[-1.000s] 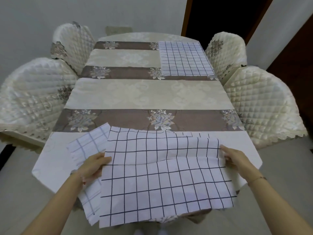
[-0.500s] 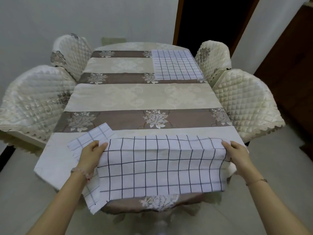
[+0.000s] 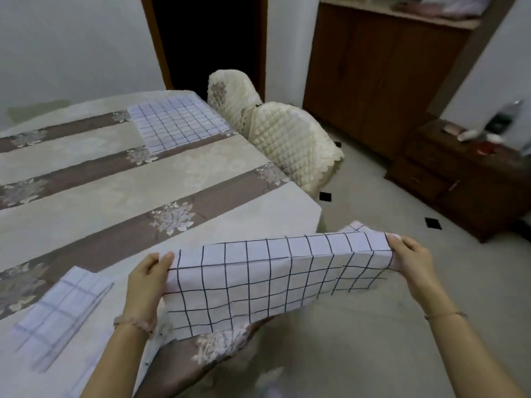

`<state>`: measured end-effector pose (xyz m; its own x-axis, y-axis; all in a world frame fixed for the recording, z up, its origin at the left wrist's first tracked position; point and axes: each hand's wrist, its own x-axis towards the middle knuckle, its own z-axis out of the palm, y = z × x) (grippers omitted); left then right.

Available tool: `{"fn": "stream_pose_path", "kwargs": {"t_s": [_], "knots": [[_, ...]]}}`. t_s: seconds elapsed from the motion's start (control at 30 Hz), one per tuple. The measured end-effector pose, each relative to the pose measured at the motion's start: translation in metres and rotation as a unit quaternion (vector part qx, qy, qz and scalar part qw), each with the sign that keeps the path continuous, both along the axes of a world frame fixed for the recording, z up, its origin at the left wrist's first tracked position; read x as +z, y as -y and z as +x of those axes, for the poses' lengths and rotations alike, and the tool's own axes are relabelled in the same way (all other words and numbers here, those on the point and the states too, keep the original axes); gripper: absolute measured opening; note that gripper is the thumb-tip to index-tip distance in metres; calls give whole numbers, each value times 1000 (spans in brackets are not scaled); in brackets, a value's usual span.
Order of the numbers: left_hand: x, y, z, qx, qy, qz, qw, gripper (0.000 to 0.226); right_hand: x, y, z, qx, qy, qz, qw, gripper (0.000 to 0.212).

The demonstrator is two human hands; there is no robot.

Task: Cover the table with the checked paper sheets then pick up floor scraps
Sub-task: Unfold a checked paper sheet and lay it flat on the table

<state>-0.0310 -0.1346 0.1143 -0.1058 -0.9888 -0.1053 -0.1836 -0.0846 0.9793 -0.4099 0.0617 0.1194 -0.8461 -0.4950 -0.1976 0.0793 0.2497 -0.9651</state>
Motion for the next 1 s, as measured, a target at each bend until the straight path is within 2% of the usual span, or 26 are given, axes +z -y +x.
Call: {"fn": "stream_pose_path", "kwargs": {"t_s": [0.17,0.27,0.5,0.73,0.8,0.9,1.0], "knots": [[-28,-14,-76,-157,28,33,987,30,-32,-123,-10,-146,40,32,988,14],[-33,-24,-121,-225,39,36,973,28,-45,-177,-16,-201,62,50,976,15],[-50,-45,-234,-309,86,51,946,19,-71,-240,-55,-306,78,61,947,13],[-74,-59,-355,-285,96,129,945,16,-91,-247,-169,-305,110,74,943,16],[-74,-56,-390,-270,95,124,950,16,-88,-241,-214,-288,108,74,949,18],[-63,-50,-444,-237,90,93,963,18,-76,-227,-286,-260,85,66,960,34],[-60,-32,-490,-207,60,91,972,12,-63,-202,-352,-234,67,70,967,33]]}}
